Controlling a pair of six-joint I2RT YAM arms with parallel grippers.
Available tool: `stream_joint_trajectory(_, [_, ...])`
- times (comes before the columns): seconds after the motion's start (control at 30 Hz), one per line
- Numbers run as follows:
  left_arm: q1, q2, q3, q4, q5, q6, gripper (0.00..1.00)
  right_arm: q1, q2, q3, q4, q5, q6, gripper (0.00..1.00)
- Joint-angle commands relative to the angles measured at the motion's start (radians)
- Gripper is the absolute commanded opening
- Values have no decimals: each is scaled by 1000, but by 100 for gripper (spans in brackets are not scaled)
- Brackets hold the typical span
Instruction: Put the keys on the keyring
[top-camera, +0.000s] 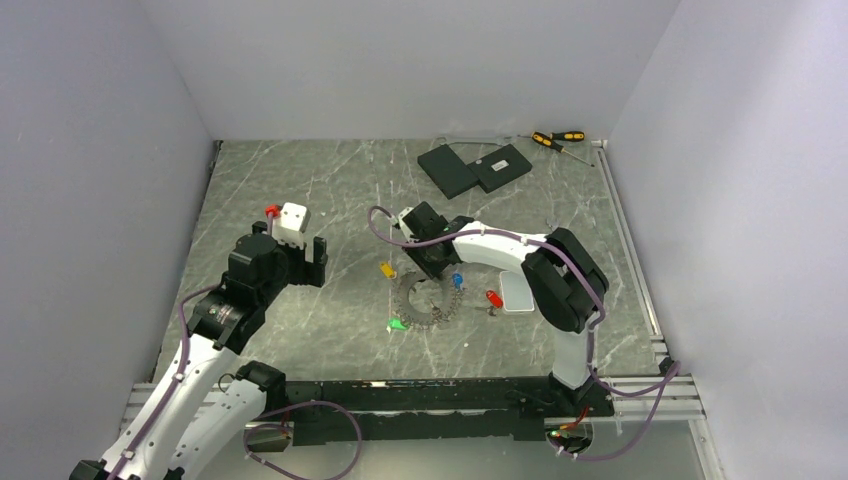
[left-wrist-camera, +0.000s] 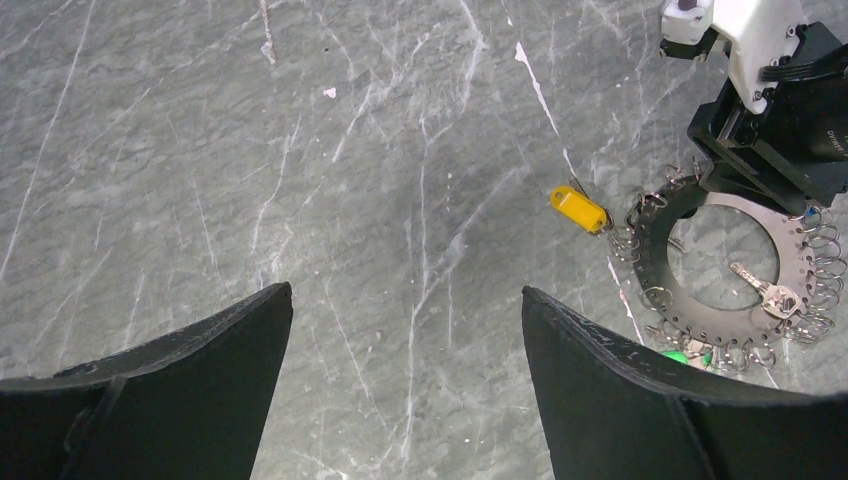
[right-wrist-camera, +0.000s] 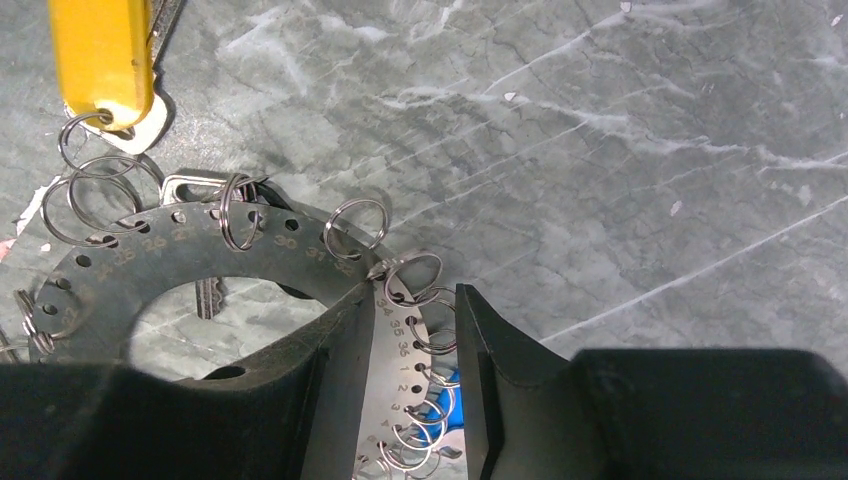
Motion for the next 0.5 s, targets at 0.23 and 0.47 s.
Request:
stream_joint_trajectory(0.23, [5,-1,36,20,16,-9,89,-3,36,15,14,-15,-12,22])
stream_joint_trajectory(0.47, [5,-2,36,20,19,-9,89,-5,41,12,13,-34,-13,11])
